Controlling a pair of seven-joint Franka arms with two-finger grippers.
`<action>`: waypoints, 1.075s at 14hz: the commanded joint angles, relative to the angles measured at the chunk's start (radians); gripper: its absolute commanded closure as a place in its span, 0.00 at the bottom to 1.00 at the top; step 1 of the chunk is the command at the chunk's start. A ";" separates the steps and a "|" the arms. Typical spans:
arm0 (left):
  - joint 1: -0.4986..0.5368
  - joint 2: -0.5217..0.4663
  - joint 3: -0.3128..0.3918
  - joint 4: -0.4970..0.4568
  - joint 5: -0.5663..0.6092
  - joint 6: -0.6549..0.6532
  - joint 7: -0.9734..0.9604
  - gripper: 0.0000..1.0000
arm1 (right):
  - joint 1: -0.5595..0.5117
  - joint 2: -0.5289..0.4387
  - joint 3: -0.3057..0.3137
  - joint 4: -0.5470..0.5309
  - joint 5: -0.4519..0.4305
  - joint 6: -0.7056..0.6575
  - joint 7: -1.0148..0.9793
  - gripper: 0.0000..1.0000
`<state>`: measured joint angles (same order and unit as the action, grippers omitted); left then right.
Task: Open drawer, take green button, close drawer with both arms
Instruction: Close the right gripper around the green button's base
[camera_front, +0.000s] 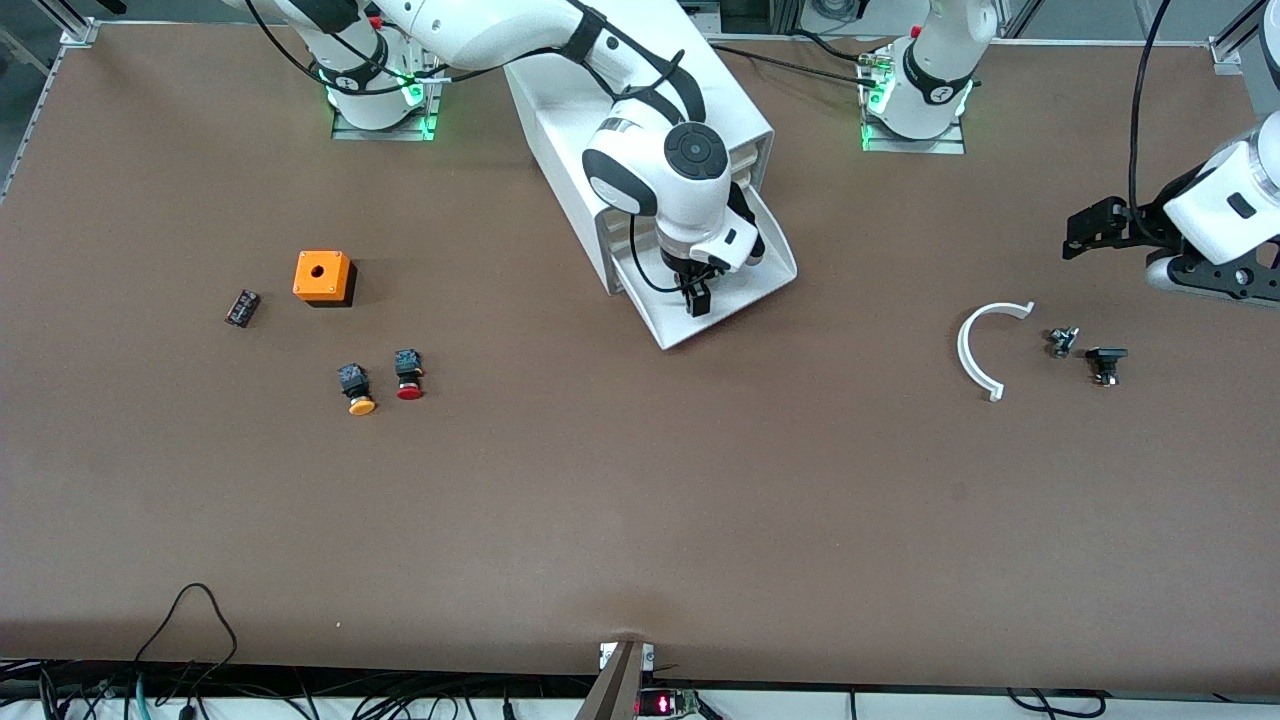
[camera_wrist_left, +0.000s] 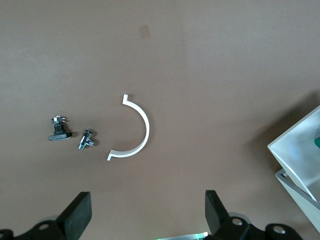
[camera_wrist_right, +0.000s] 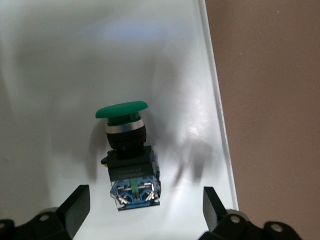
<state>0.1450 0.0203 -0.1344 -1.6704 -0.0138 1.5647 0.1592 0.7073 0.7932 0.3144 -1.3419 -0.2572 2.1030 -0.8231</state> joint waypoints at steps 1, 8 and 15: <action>-0.001 0.010 -0.005 0.023 0.029 -0.006 -0.009 0.00 | 0.008 0.015 0.003 0.007 -0.020 0.018 0.030 0.00; -0.001 0.020 -0.005 0.034 0.029 -0.006 -0.009 0.00 | 0.017 0.027 0.003 0.007 -0.069 0.035 0.030 0.16; 0.001 0.021 -0.004 0.034 0.028 -0.008 -0.009 0.00 | 0.017 0.028 0.003 0.009 -0.074 0.058 0.030 0.31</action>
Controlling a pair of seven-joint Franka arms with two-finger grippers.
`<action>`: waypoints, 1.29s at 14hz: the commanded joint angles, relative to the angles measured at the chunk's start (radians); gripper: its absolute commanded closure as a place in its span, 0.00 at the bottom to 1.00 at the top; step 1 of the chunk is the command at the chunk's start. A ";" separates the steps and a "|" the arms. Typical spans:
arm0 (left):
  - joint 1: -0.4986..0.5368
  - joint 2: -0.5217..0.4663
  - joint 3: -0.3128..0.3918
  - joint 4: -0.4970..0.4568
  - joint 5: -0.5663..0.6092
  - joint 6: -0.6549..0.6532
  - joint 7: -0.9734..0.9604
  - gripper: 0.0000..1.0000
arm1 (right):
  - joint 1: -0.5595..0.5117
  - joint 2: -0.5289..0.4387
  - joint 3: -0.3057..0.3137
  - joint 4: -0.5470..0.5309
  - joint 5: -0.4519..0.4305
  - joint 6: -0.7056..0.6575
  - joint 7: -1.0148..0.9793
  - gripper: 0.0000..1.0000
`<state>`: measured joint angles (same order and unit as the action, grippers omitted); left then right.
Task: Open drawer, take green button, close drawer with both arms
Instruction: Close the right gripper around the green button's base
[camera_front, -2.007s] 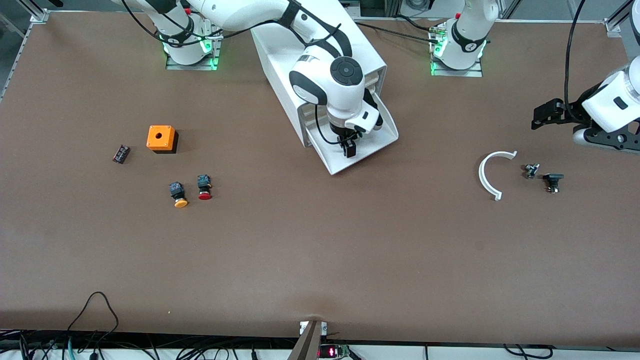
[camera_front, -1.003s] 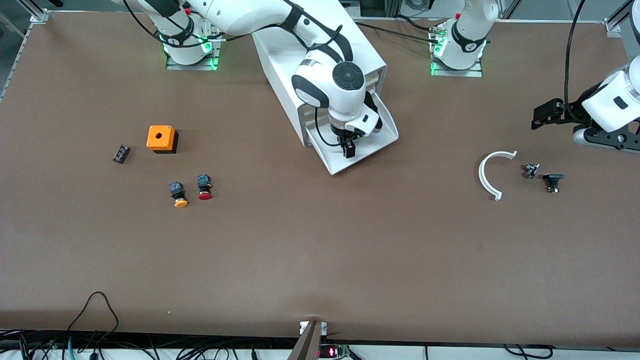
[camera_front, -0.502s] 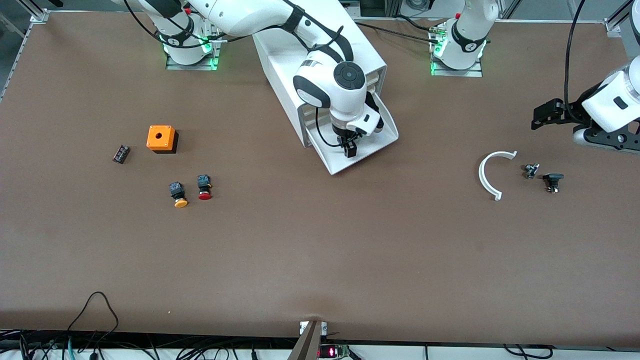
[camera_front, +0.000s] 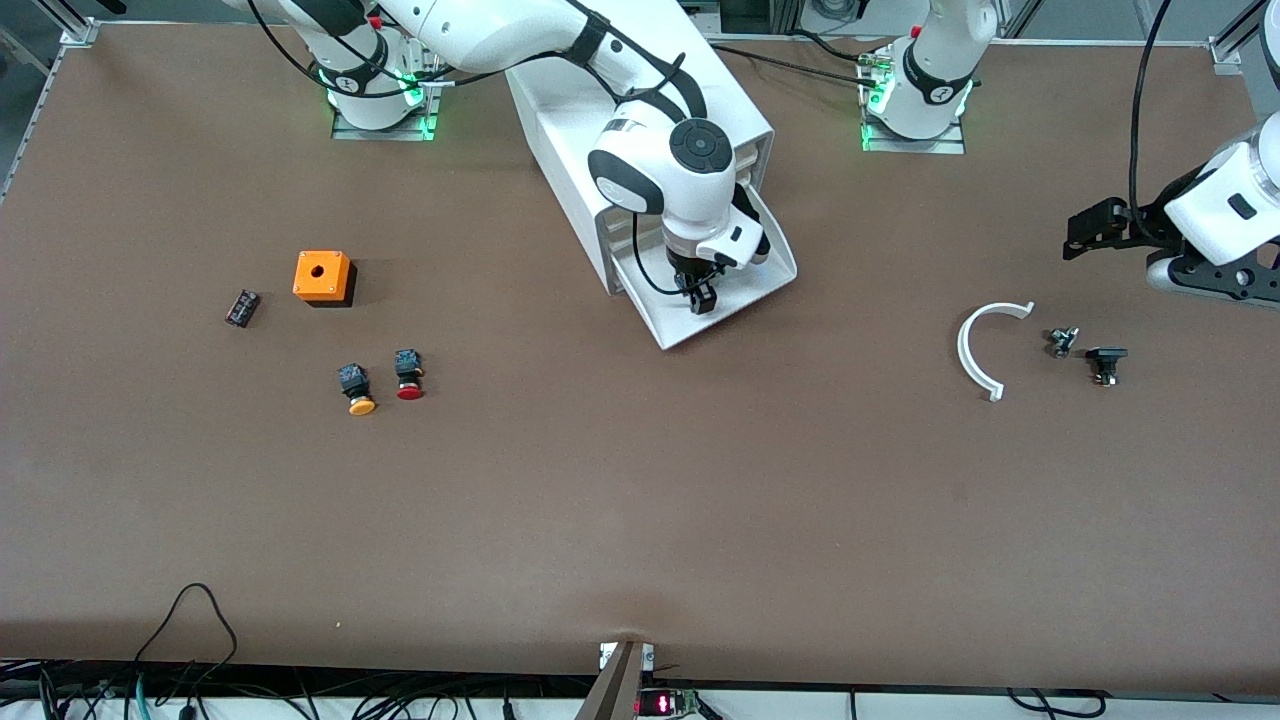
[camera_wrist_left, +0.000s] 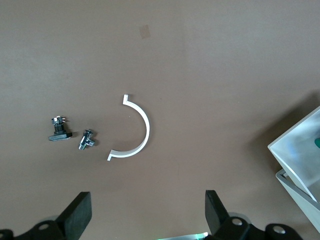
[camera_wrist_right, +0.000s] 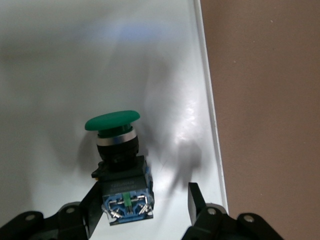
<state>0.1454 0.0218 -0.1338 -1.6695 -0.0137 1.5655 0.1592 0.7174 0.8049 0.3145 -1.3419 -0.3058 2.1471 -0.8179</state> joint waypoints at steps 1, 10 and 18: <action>0.000 0.018 -0.004 0.033 0.028 -0.008 -0.009 0.00 | 0.007 0.016 0.003 0.010 -0.026 0.014 0.023 0.34; 0.000 0.024 -0.004 0.037 0.028 -0.008 -0.009 0.00 | 0.008 0.014 0.001 0.016 -0.024 0.031 0.029 0.63; 0.000 0.026 -0.004 0.037 0.028 -0.008 -0.009 0.00 | 0.008 -0.013 0.001 0.058 -0.021 0.022 0.195 0.65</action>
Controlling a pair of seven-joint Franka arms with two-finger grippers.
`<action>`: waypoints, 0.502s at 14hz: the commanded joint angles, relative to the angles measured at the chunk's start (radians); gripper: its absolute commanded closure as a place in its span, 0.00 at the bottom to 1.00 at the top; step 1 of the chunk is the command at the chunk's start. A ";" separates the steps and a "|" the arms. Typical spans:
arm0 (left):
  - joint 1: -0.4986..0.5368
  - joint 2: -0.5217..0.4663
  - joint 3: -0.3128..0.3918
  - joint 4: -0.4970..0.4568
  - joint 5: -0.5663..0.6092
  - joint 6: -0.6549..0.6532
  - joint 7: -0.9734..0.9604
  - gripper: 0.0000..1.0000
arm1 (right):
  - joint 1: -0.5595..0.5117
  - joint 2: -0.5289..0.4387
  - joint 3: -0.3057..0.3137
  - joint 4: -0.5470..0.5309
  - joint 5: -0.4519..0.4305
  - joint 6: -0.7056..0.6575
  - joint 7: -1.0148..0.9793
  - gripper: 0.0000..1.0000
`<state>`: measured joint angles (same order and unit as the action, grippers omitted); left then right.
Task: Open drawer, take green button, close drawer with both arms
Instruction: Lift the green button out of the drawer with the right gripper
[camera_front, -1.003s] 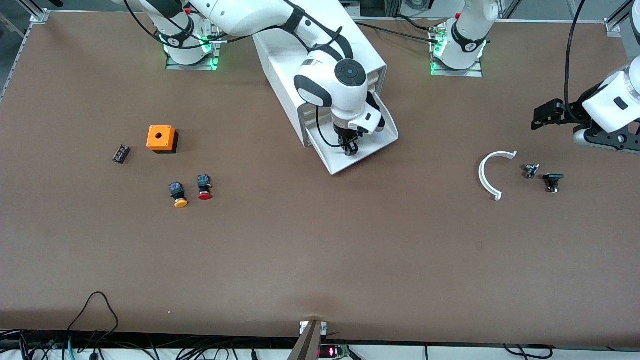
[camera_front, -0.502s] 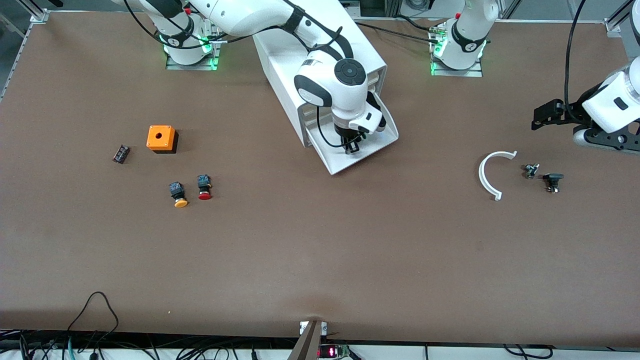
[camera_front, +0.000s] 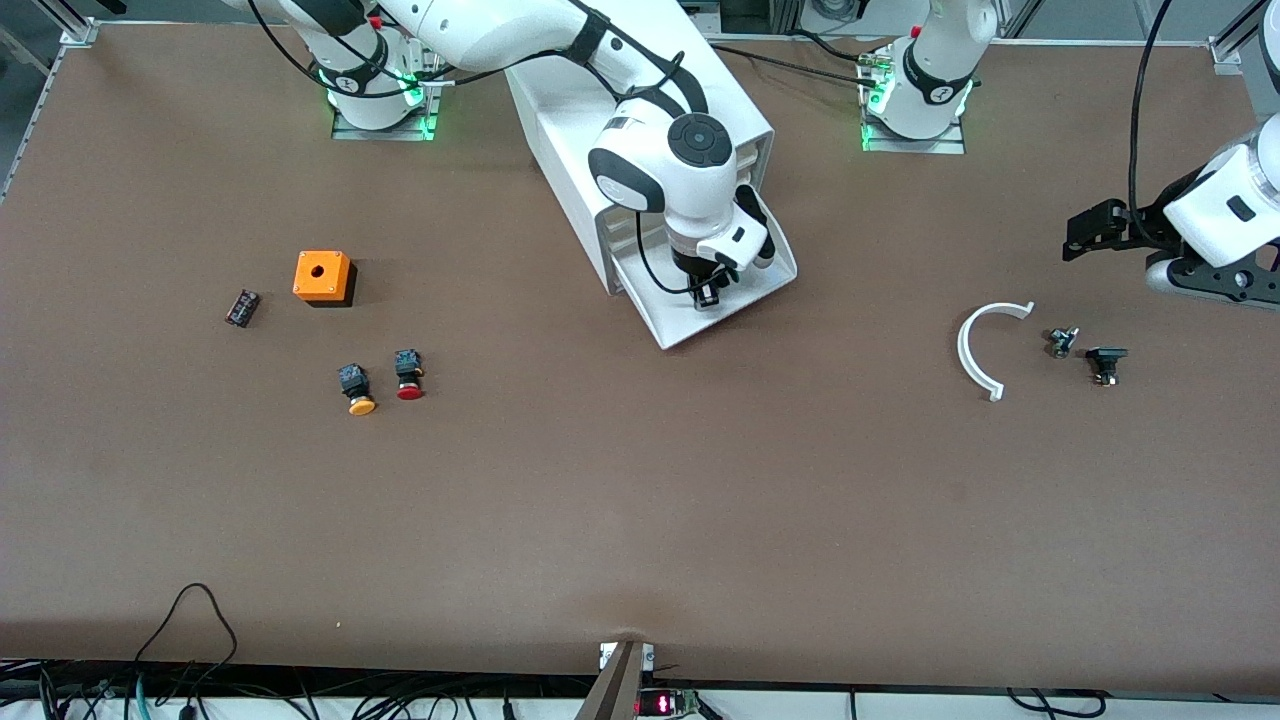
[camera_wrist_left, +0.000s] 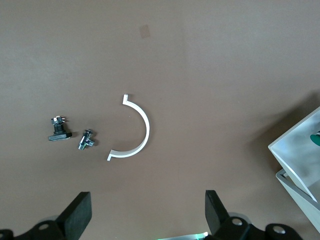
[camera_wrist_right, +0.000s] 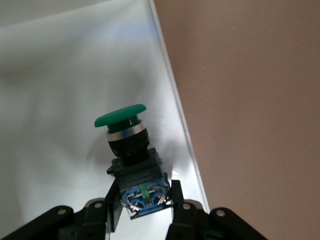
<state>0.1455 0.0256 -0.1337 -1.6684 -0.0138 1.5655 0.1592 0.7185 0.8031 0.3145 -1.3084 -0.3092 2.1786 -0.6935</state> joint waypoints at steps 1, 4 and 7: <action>0.000 0.022 -0.004 0.036 0.026 -0.009 -0.009 0.00 | 0.001 -0.024 0.000 0.027 -0.018 -0.008 0.125 0.65; 0.000 0.022 -0.003 0.036 0.026 -0.009 -0.009 0.00 | -0.017 -0.039 -0.017 0.028 -0.018 -0.003 0.274 0.65; 0.000 0.022 -0.003 0.036 0.026 -0.009 -0.009 0.00 | -0.024 -0.059 -0.090 0.024 -0.018 -0.002 0.344 0.65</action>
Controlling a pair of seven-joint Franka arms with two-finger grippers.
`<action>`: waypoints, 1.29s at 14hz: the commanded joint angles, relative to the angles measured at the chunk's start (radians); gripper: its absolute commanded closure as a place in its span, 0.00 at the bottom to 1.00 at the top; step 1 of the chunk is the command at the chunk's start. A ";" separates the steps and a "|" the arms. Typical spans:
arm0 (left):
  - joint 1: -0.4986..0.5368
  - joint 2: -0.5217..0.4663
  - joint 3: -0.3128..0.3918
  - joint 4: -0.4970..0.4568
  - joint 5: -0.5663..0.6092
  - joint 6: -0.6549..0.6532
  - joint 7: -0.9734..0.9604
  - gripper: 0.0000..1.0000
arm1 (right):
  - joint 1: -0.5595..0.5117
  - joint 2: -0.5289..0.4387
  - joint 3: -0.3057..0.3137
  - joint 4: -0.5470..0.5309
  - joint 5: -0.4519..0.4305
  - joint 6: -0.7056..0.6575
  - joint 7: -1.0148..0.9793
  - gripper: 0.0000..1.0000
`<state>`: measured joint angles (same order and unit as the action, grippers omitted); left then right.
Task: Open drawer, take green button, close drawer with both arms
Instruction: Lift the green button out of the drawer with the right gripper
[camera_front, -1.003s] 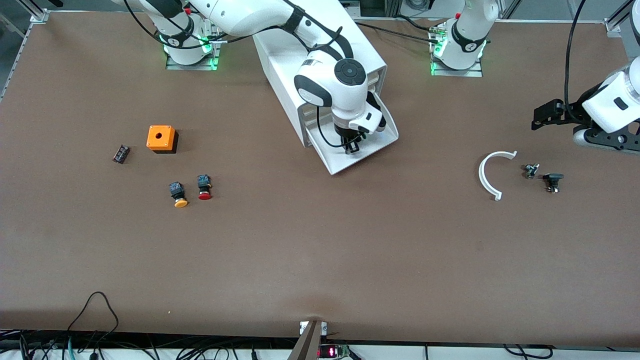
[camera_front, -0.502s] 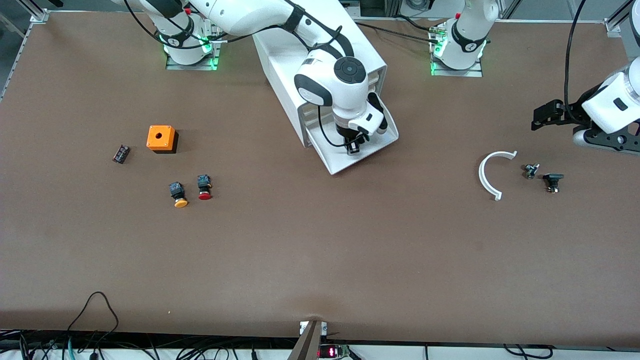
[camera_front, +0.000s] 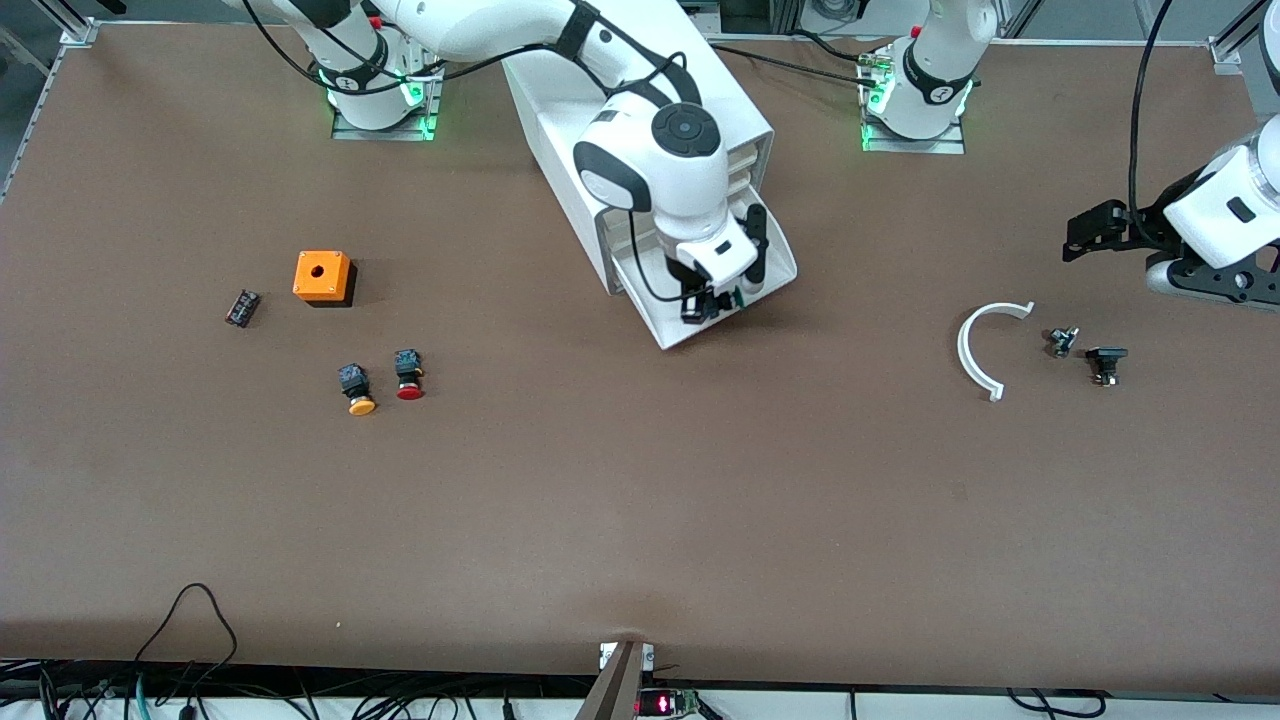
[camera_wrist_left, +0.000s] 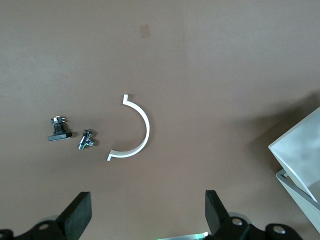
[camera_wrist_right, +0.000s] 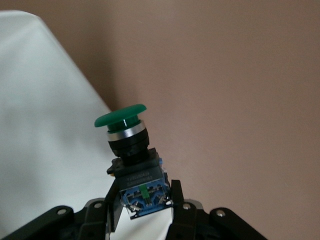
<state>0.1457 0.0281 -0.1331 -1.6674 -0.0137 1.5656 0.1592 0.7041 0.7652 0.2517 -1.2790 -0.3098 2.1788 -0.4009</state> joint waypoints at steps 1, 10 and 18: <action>0.000 0.019 -0.003 0.035 0.026 -0.009 -0.010 0.00 | -0.018 -0.038 -0.052 -0.013 -0.017 -0.004 0.062 0.65; 0.002 0.024 0.001 0.035 0.026 -0.009 -0.009 0.00 | -0.067 -0.092 -0.261 -0.143 0.066 -0.007 0.489 0.66; 0.051 0.036 0.001 0.037 0.008 -0.009 0.005 0.00 | -0.205 -0.125 -0.276 -0.302 0.130 -0.001 0.725 0.66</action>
<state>0.1857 0.0433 -0.1248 -1.6641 -0.0137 1.5656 0.1602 0.5358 0.6871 -0.0329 -1.5059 -0.2185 2.1714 0.2985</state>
